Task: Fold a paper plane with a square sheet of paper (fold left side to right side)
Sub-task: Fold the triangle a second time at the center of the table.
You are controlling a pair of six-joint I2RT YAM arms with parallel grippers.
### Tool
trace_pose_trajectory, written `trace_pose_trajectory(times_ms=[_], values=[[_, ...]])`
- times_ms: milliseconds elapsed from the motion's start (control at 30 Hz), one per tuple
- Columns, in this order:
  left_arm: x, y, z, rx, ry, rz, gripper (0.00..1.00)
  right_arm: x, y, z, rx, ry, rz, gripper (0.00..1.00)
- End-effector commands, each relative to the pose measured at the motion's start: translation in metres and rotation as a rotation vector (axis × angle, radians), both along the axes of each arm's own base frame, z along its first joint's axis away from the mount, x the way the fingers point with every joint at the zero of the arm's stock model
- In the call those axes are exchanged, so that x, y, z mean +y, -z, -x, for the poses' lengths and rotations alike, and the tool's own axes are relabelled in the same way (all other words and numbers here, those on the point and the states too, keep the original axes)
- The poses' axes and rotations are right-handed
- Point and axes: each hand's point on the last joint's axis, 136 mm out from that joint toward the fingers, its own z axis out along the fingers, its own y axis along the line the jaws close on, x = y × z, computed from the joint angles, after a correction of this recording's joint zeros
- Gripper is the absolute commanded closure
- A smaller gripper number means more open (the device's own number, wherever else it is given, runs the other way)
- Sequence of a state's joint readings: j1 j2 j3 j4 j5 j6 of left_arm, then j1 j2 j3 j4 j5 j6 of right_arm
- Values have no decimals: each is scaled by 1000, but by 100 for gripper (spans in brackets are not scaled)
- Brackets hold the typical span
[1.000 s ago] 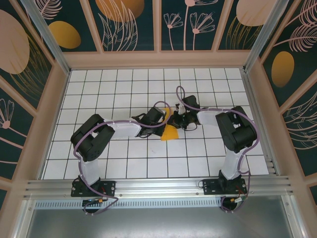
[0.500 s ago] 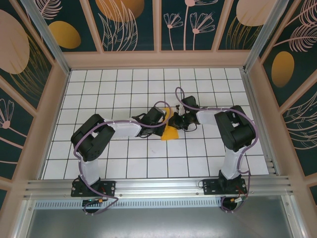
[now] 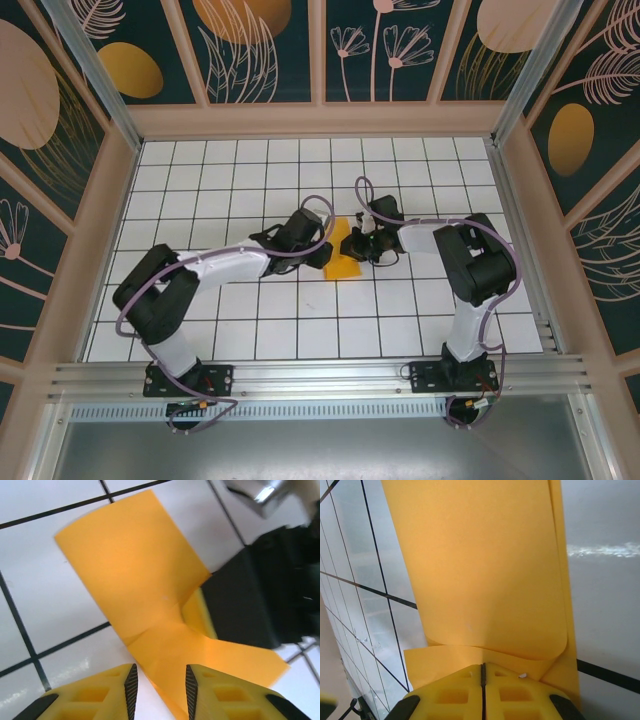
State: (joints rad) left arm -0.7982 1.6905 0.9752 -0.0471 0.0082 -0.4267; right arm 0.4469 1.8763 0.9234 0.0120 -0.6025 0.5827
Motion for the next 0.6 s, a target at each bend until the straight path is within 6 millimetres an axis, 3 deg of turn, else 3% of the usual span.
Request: trace_pose_trajectory(times_ms=[0,267,500,567], values=[[-9,-2,24,69,65,125,65,-18,25,15,63,28,92,91],[-43,-23,53,143,191,392,65,-17,26,15,67,25,90,91],[-48,-5,46,165,180,361,65,-17,26,16,70,20,94,91],[-49,10,45,188,177,336,65,-18,26,16,70,21,97,91]])
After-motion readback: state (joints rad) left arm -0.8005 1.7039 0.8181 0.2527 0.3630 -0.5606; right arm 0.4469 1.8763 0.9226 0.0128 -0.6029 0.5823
